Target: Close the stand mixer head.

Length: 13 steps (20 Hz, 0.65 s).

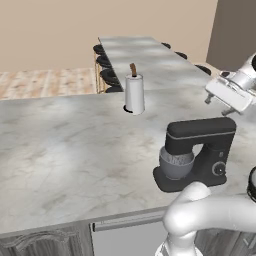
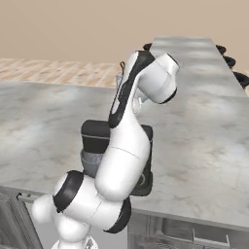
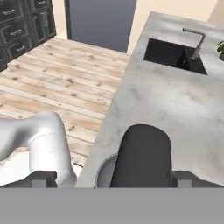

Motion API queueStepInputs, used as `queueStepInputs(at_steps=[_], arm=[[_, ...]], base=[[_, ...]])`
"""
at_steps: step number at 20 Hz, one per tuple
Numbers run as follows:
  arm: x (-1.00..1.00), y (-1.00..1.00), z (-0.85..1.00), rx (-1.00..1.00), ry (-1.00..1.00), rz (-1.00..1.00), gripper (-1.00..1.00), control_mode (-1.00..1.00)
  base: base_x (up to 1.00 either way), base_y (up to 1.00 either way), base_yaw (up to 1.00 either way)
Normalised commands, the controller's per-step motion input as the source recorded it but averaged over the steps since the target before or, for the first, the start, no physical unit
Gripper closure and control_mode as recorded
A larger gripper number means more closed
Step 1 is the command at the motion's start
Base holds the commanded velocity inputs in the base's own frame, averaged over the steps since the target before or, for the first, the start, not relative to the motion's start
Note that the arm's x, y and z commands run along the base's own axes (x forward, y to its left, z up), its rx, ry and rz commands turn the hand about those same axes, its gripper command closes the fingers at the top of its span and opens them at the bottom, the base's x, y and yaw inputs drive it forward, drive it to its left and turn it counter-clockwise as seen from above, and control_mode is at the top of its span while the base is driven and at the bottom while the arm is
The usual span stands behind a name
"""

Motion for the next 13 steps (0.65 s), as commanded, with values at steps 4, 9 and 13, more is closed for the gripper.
queueStepInputs(at_steps=[4, 9, 13], arm=[[-0.94, 0.98, 0.13, -0.51, -0.09, -0.03, -1.0, -1.0], [-0.62, 0.66, 0.0, -0.46, -0.18, -0.12, -1.0, -1.0], [-0.41, 0.33, 0.03, -0.25, -0.14, -0.04, -1.0, -1.0]], base=[[0.0, 0.0, 0.0], [0.0, 0.0, 0.0], [0.0, 0.0, 0.0]])
